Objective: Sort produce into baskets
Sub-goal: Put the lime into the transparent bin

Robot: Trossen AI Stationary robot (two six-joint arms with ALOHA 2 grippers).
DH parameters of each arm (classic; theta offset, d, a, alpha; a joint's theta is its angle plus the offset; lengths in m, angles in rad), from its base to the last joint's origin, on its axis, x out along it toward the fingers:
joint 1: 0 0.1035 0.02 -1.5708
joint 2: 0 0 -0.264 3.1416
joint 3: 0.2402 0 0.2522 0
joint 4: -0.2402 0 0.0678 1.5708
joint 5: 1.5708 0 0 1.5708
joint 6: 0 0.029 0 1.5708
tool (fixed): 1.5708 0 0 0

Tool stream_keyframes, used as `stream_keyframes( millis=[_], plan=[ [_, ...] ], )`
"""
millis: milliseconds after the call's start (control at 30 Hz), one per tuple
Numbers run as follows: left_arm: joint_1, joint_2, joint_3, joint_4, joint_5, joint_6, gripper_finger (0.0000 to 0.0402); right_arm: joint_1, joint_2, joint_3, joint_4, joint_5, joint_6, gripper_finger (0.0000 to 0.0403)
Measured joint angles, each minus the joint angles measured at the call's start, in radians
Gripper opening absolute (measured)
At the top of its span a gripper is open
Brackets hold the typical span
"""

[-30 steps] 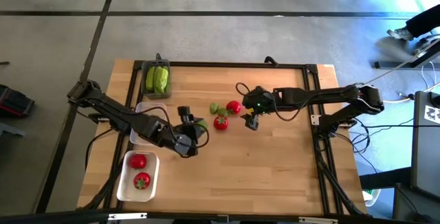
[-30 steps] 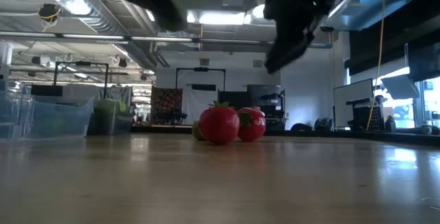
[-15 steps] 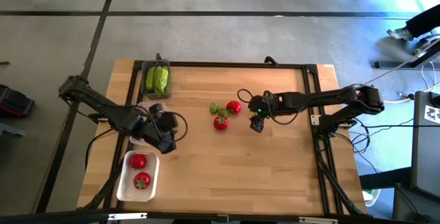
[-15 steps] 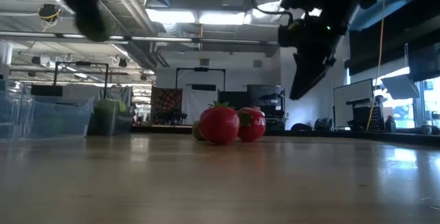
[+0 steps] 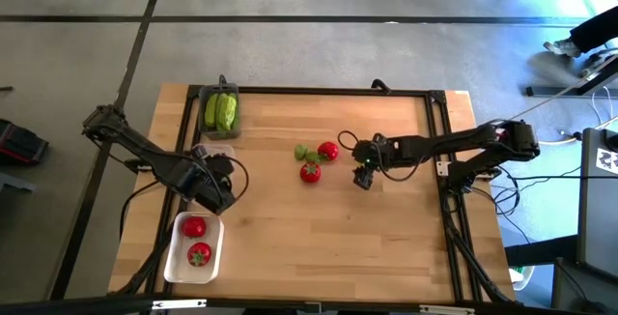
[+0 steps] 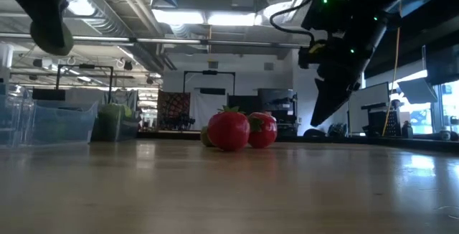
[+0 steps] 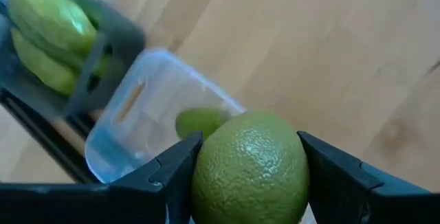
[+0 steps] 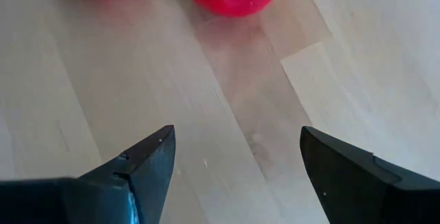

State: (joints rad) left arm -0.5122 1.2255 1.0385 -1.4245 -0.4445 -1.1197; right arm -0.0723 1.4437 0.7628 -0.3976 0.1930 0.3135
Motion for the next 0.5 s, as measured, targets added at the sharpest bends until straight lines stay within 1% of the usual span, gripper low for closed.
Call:
stream_keyframes(
  millis=[267, 500],
  plan=[
    [0.002, -0.002, -0.154, 0.023, 0.128, -0.061, 0.0214, 0.0, 0.0, -0.048, 0.045, 0.0, 0.023, 0.0292],
    [0.025, -0.049, -0.253, 0.116, 0.133, -0.082, 0.021, 0.0, 0.0, -0.058, 0.065, 0.001, 0.023, 0.0292]
  ],
)
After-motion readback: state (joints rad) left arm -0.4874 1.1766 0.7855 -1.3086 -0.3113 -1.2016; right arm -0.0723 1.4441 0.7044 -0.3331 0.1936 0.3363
